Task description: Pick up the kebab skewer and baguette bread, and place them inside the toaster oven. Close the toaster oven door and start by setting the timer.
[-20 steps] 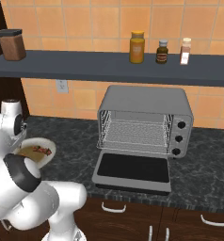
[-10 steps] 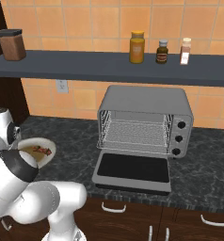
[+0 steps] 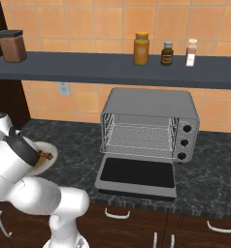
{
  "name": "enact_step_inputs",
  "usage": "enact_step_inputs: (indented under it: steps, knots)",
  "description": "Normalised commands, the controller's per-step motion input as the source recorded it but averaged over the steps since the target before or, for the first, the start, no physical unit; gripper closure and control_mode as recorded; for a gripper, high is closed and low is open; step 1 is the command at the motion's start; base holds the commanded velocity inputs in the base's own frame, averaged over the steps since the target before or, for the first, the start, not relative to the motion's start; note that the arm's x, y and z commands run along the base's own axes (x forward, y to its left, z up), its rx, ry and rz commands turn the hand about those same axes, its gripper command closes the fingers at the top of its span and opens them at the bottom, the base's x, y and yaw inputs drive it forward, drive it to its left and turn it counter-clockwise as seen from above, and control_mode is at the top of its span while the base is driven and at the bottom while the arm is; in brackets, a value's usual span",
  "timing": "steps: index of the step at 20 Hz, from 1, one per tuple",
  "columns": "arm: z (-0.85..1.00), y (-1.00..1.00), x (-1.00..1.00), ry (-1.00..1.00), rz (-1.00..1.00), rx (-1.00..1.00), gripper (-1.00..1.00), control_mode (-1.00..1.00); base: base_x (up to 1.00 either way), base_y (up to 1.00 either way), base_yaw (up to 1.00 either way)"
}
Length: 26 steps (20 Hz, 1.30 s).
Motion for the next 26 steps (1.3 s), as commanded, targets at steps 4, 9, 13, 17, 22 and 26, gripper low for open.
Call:
enact_step_inputs:
  steps: [4, 9, 13, 17, 22, 26]
  knots:
    - [-0.11, 0.30, 0.18, 0.00, 0.00, -0.03, -1.00, -1.00, 0.00, 0.00, 0.00]
    - [-0.42, 0.24, 0.05, -0.01, 0.00, -0.04, -1.00, -1.00, 0.00, 0.00, 0.00]
    - [-0.31, 0.00, 0.00, -0.02, 0.00, 0.00, -1.00, -1.00, 0.00, 0.00, 0.00]
    - [-0.20, 0.00, 0.00, 0.00, 0.00, 0.00, -1.00, -1.00, 0.00, 0.00, 0.00]
    - [0.00, 0.00, 0.01, 0.06, 0.00, 0.04, -1.00, -1.00, 0.00, 0.00, 0.00]
    - [-0.38, 0.00, -0.01, 0.00, 0.01, 0.00, 1.00, -1.00, 0.00, 0.00, 0.00]
